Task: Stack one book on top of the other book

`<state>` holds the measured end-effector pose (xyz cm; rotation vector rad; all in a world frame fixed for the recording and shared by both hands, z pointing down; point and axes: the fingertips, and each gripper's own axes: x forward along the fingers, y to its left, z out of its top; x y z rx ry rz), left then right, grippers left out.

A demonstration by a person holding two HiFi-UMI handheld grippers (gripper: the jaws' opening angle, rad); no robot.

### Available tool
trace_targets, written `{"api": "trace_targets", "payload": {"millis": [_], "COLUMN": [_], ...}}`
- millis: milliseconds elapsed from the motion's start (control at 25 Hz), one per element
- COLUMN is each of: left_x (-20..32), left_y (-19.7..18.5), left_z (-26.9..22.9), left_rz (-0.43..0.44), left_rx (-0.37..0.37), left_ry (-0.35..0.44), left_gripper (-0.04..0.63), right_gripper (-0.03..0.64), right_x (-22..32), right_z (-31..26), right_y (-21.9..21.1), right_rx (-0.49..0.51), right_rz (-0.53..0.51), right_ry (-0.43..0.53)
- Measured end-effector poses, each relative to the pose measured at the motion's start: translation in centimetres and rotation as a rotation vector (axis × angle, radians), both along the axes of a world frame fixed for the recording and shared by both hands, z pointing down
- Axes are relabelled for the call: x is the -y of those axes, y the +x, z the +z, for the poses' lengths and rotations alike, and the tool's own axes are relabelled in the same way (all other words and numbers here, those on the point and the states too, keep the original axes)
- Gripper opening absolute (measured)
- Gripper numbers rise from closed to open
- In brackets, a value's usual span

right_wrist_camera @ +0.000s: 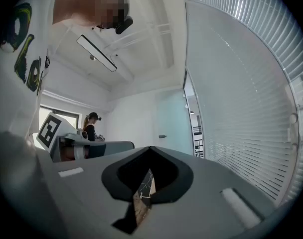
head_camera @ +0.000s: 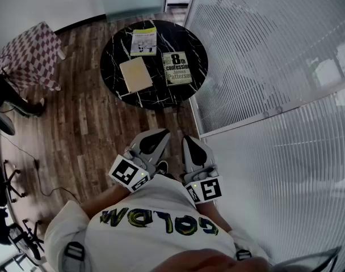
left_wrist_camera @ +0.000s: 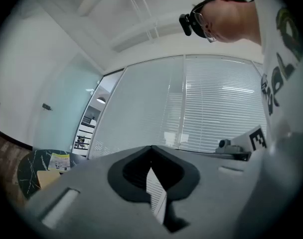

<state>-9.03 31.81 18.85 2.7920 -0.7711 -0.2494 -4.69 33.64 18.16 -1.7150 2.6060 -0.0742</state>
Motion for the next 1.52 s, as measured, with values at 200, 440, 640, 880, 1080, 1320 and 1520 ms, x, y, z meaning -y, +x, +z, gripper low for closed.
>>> {"api": "trace_targets", "payload": {"millis": [200, 440, 640, 880, 1080, 1320, 1520], "left_x": [-0.4, -0.6, -0.9, -1.6, -2.3, -3.1, -3.1], "left_y": [0.0, 0.6, 1.2, 3.0, 4.7, 5.6, 5.7], "left_z": [-0.7, -0.4, -0.4, -0.1, 0.0, 0.2, 0.9], "left_rz": [0.01, 0.011, 0.006, -0.004, -0.011, -0.026, -0.044], "left_rx": [0.006, 0.016, 0.024, 0.045, 0.048, 0.045, 0.051], "left_ry": [0.008, 0.004, -0.002, 0.003, -0.002, -0.016, -0.028], "left_gripper": [0.002, 0.002, 0.002, 0.002, 0.002, 0.002, 0.002], "right_gripper": [0.0, 0.0, 0.0, 0.0, 0.0, 0.002, 0.002], "right_x": [-0.4, -0.5, -0.7, -1.3, -1.9, -2.4, -2.3], "right_z": [-0.5, -0.5, -0.7, -0.3, -0.1, -0.2, 0.6], "right_y": [0.0, 0.3, 1.0, 2.7, 4.1, 5.0, 5.2], "right_rx": [0.001, 0.012, 0.025, 0.032, 0.034, 0.03, 0.041], "right_rz": [-0.001, -0.019, -0.027, -0.034, -0.049, -0.065, -0.081], "right_ry": [0.002, 0.004, 0.007, -0.004, -0.009, -0.008, -0.02]}}
